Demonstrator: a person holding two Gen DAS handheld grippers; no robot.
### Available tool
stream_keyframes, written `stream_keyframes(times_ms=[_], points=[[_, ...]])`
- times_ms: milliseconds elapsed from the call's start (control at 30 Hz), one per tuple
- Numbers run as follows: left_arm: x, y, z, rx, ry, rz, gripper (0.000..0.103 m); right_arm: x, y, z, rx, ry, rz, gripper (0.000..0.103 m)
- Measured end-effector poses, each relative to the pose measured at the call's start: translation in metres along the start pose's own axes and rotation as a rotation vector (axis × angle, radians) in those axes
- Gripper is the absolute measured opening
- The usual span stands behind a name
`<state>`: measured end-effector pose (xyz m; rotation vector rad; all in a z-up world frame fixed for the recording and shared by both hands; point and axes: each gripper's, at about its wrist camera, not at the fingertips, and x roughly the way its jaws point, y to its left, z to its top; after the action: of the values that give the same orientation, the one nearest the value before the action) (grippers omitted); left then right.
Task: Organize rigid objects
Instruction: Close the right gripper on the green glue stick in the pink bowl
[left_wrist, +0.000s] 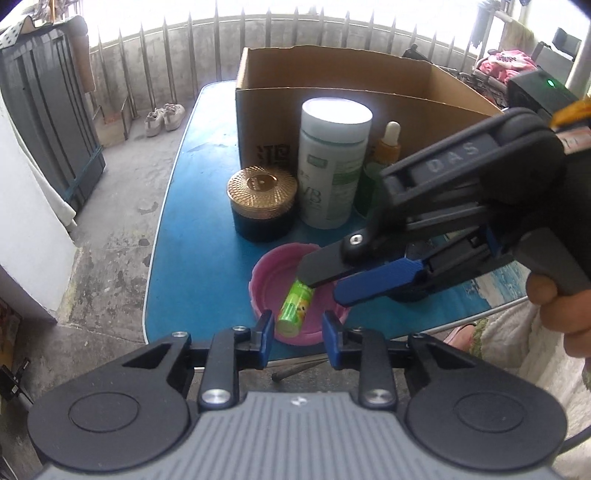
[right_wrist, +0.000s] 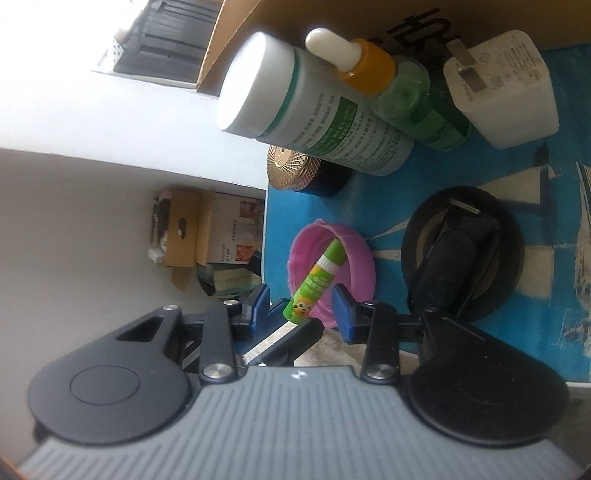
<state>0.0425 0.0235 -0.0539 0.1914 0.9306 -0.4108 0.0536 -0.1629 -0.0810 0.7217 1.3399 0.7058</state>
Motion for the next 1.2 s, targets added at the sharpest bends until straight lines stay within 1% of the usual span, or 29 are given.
stream_keyframes(times_ms=[167, 200, 267, 333, 367, 567, 733, 833, 1033, 1200], points=[[0.003, 0.001, 0.003, -0.021, 0.008, -0.010, 0.029, 0.006, 0.006, 0.004, -0.023, 0.012, -0.052, 0.036], [0.003, 0.002, 0.003, -0.028, 0.006, -0.009, 0.028, 0.007, 0.006, 0.004, -0.022, 0.012, -0.060, 0.033], [0.004, 0.003, 0.003, -0.039, 0.008, -0.005, 0.020, 0.007, 0.006, 0.006, -0.017, 0.009, -0.077, 0.028], [0.004, 0.004, 0.004, -0.047, 0.006, -0.010, 0.019, 0.009, 0.005, 0.007, -0.012, 0.007, -0.089, 0.021], [0.004, 0.005, 0.005, -0.049, 0.004, -0.013, 0.019, 0.009, 0.004, 0.008, -0.006, 0.003, -0.095, 0.020], [0.001, -0.002, 0.002, -0.019, -0.008, -0.016, 0.016, 0.008, -0.004, 0.010, 0.039, -0.017, -0.073, 0.016], [0.004, -0.006, 0.004, 0.002, 0.004, -0.032, 0.017, 0.008, -0.010, 0.011, 0.082, -0.025, -0.050, 0.014], [0.007, -0.005, 0.008, -0.021, 0.020, -0.063, 0.021, 0.009, -0.010, 0.011, 0.086, -0.024, -0.047, 0.013], [0.013, -0.003, 0.012, -0.038, 0.027, -0.064, 0.026, 0.011, -0.008, 0.011, 0.078, -0.021, -0.054, 0.012], [0.017, 0.002, 0.012, -0.071, 0.044, -0.071, 0.025, 0.013, -0.005, 0.013, 0.066, -0.015, -0.054, 0.012]])
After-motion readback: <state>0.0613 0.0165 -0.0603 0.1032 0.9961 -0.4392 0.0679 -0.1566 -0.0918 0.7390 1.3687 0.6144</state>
